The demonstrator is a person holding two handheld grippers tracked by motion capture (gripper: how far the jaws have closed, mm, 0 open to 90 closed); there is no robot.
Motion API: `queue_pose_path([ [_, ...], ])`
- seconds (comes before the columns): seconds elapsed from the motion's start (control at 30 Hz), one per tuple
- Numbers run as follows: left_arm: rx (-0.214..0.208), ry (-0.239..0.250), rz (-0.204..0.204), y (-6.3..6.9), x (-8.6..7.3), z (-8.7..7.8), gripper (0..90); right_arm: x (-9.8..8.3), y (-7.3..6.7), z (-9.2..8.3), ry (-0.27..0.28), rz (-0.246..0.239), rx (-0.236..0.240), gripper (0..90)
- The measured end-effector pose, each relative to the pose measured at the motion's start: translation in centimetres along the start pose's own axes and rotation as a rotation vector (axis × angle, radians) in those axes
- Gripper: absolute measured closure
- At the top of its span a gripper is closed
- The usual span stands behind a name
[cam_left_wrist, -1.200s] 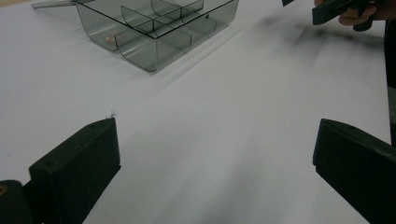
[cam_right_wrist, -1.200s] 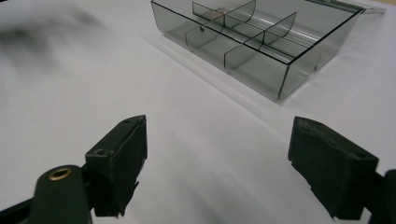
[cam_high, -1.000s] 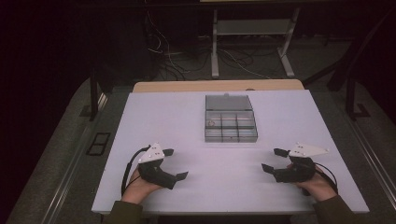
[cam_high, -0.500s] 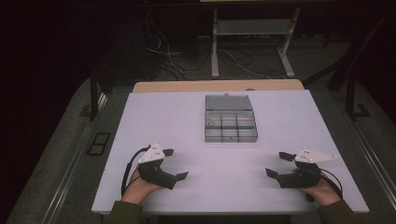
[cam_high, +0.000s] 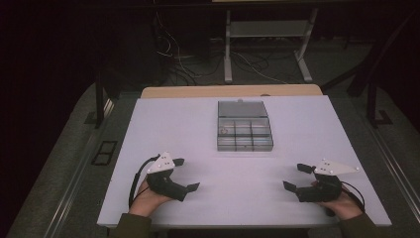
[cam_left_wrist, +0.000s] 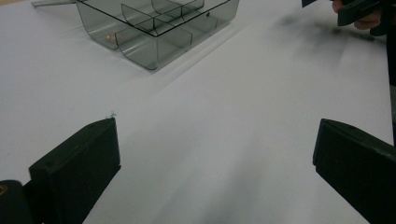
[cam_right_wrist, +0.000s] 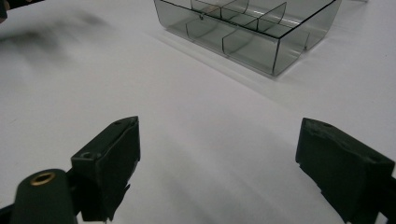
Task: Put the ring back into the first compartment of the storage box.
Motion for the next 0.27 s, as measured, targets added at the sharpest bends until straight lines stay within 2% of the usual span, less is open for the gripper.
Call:
queue_pose_path([
  [0.27, 0.001, 0.000, -0.001, 0.00, 0.00, -0.01, 0.0, 0.01, -0.07, 0.00, -0.003, -0.002, 0.001, 13.5],
])
Point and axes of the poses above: each handheld gripper's, and its own axes: z roughly forward along the jaws, x roughly out of its top, y roughly to its right, the point moved 1 cm from there along z, roughly forward along the jaws, and after that the axes turned 14 degrees about -x, right-handed, at the moved point
